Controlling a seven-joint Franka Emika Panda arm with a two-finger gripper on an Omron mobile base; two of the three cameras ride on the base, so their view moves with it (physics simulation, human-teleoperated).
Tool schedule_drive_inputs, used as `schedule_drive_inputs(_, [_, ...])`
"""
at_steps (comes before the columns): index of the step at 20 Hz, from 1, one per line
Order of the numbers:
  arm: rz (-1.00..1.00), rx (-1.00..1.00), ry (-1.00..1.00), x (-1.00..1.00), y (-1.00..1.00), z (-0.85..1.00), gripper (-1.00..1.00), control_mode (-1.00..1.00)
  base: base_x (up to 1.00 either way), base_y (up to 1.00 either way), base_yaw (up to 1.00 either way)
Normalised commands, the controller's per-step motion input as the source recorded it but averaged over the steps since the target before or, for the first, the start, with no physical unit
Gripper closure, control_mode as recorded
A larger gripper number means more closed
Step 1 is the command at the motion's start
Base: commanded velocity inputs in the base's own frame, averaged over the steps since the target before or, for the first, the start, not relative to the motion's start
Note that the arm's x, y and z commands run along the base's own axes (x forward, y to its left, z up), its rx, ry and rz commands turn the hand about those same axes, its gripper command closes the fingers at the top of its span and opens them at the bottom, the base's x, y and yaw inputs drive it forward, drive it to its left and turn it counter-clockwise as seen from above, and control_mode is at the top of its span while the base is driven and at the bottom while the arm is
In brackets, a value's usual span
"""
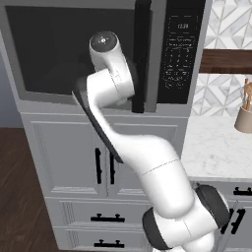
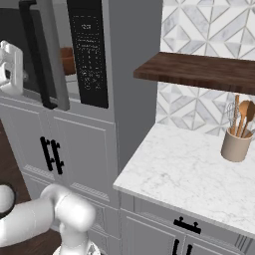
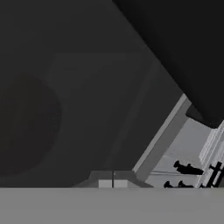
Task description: Open the microwave, place the bowl with waffle inside the microwave, then close the microwave door and turn it on.
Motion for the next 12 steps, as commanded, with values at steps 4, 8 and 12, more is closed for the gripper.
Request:
schedule_drive_inputs(4, [0.23,0.14,-0.08,1.0,-0.37,-0.42,1.0,-1.0,0.0,0.0,0.0])
schedule_drive_inputs(8, [0.14,0.01,-0.14,0.99,-0.04,-0.41,1.0,-1.0,0.0,0.0,0.0])
schedule_drive_inputs(12, [0.09,0.0,-0.15,0.94,0.0,-0.43,1.0,-1.0,0.0,0.0,0.0])
